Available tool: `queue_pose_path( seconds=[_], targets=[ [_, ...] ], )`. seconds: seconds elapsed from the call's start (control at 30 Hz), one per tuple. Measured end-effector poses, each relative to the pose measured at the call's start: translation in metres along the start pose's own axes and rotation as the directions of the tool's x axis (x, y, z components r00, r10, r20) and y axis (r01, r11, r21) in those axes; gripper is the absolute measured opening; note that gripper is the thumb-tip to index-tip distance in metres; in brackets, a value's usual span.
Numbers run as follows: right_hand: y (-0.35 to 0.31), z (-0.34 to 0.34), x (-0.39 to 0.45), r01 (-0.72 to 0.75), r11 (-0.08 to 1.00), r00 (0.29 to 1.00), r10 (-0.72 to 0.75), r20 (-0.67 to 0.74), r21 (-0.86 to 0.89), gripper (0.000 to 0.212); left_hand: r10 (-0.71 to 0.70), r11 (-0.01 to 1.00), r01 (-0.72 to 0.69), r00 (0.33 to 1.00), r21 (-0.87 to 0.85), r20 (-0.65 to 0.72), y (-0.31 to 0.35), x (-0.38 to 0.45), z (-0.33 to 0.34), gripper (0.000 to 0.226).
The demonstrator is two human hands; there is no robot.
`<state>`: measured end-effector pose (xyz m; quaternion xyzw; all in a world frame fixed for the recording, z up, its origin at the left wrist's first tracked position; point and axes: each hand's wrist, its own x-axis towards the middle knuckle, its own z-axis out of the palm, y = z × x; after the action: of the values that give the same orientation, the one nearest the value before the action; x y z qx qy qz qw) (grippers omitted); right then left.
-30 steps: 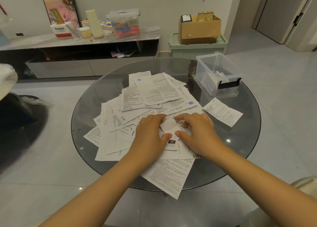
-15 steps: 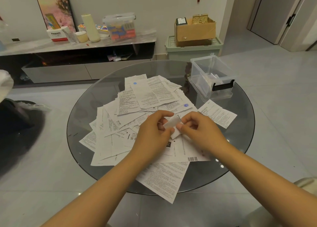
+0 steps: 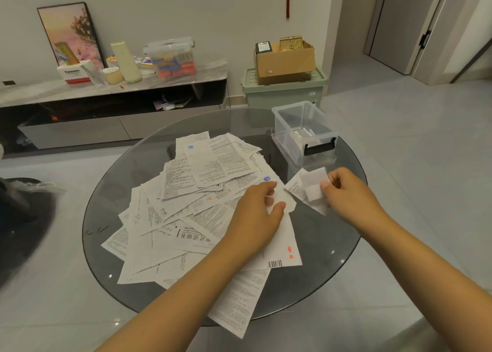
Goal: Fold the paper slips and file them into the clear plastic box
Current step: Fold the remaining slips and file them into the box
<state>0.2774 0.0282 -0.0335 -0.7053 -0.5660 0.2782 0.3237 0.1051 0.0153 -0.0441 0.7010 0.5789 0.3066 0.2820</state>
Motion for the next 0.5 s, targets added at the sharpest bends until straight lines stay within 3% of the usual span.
queue_pose_path(
  seconds=[0.13, 0.23, 0.4, 0.5],
  targets=[
    [0.003, -0.004, 0.005, -0.117, 0.985, 0.993, 0.116, 0.015, 0.128, 0.011, -0.075, 0.997, 0.075, 0.997, 0.002, 0.011, 0.014, 0.022, 0.015, 0.05],
    [0.002, -0.008, 0.005, -0.146, 0.975, 0.989, 0.145, 0.02, 0.169, 0.014, -0.1, 0.99, 0.093, 0.993, -0.106, -0.059, 0.023, 0.037, 0.027, 0.05],
    [0.001, -0.013, 0.005, -0.16, 0.945, 0.987, 0.162, 0.018, 0.284, 0.015, -0.028, 0.983, 0.003, 0.991, -0.184, -0.133, 0.028, 0.04, 0.04, 0.03],
    [0.005, -0.017, 0.004, -0.123, 0.944, 0.984, 0.156, -0.085, 0.306, 0.011, 0.048, 0.996, -0.05, 0.998, -0.069, -0.035, 0.031, 0.036, 0.045, 0.022]
  ],
)
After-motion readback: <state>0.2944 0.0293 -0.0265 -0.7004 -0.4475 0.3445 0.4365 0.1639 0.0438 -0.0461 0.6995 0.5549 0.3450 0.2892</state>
